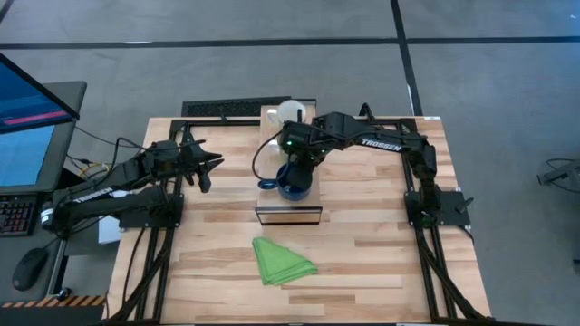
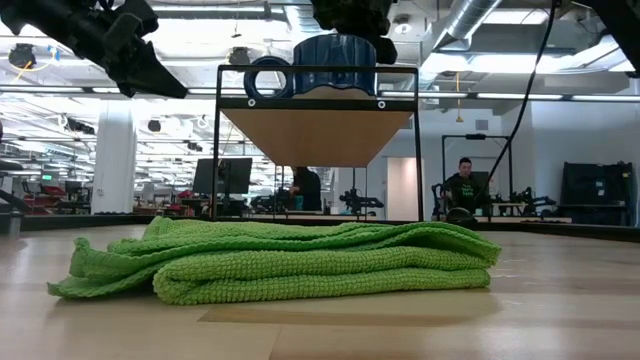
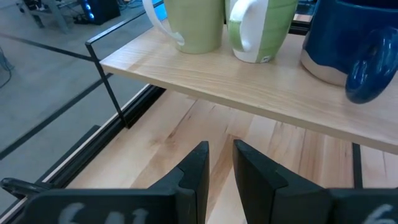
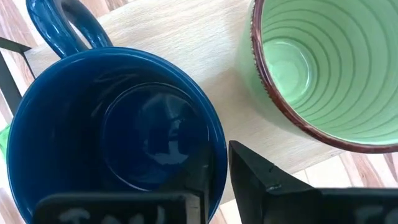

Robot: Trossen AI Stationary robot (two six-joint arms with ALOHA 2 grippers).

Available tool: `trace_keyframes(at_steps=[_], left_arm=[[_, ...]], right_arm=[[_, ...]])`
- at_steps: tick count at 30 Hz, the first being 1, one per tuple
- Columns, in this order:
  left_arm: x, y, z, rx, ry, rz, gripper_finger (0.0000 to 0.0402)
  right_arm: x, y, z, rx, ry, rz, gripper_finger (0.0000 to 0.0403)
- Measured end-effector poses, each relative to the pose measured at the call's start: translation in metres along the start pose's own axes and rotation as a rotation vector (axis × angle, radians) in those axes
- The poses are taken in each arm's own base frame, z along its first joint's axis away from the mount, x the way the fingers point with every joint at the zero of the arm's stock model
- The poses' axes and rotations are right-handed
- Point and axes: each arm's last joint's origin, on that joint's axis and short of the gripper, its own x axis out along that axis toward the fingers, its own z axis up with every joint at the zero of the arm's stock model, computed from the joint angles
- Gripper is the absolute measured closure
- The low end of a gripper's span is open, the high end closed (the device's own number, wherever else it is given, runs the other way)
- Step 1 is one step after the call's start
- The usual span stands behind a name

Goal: Stack small to large cups/mugs on shelf
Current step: Put the blue mug on the shelf, then return to Home Position

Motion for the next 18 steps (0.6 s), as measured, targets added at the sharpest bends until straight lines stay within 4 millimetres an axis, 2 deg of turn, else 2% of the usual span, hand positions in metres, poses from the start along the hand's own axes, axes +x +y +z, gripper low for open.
trace_keyframes(at_steps=[7,15,18], left_arm=[[0.0,0.0,0.0,0.0,-0.001,0.0,0.0339],[0.0,0.0,0.0,0.0,-0.001,0.0,0.0339],[0.0,0.0,0.0,0.008,-0.001,0.0,0.0339]], right_arm=[[-0.016,-0.001,-0.002,-0.005,-0.02,0.004,0.0326],[-0.063,-0.004,-0.003,-0.023,-0.131,-0.023,0.0326],[-0.087,-0.014,-0.014,-0.067,-0.193,-0.098,0.0326]])
